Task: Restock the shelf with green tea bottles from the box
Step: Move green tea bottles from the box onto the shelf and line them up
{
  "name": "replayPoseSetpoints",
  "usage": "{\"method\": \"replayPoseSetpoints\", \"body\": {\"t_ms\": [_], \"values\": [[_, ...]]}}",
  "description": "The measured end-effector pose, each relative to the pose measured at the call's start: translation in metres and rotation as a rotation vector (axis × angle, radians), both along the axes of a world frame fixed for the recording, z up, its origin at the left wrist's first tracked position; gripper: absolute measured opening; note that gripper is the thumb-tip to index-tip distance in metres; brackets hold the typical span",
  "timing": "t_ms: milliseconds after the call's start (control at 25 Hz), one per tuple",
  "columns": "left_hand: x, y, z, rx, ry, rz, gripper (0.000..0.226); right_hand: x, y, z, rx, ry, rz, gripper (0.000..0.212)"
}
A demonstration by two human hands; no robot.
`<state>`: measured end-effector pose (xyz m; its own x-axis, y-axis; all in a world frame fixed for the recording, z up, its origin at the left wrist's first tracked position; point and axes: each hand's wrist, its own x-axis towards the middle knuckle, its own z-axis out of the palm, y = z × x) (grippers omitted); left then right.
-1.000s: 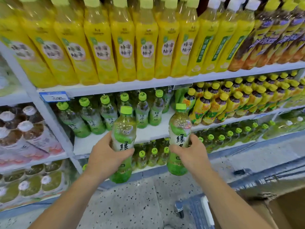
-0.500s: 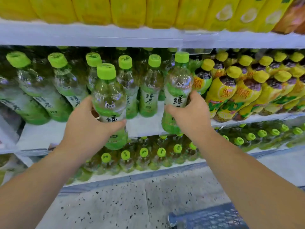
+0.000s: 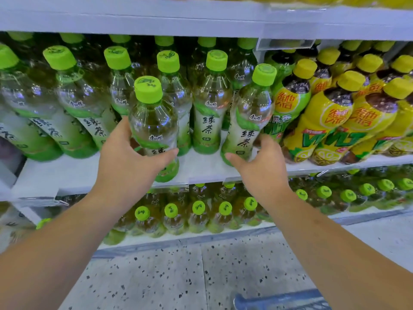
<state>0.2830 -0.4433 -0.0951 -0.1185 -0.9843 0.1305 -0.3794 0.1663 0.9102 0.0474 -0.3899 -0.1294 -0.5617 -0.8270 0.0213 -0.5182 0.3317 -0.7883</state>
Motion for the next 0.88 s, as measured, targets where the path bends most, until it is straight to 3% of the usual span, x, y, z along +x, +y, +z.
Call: {"method": "replayPoseSetpoints", "body": {"t_ms": [320,520,760,880], "values": [[0.012,-0.007,-0.015,0.038,-0.082,-0.021,0.060,-0.005,-0.018,-0.022,0.012,0.018,-0.063,0.026],[0.016,-0.003,-0.025,0.050,-0.146,-0.058,0.044,-0.004,-0.034,-0.021,0.092,0.091,-0.083,0.026],[0.016,0.001,-0.029,-0.025,-0.208,-0.058,0.043,0.002,-0.044,-0.008,0.266,0.098,-0.089,0.033],[0.013,0.004,-0.029,-0.030,-0.154,-0.037,0.041,0.006,-0.031,0.009,0.330,0.204,-0.086,0.025]]}}
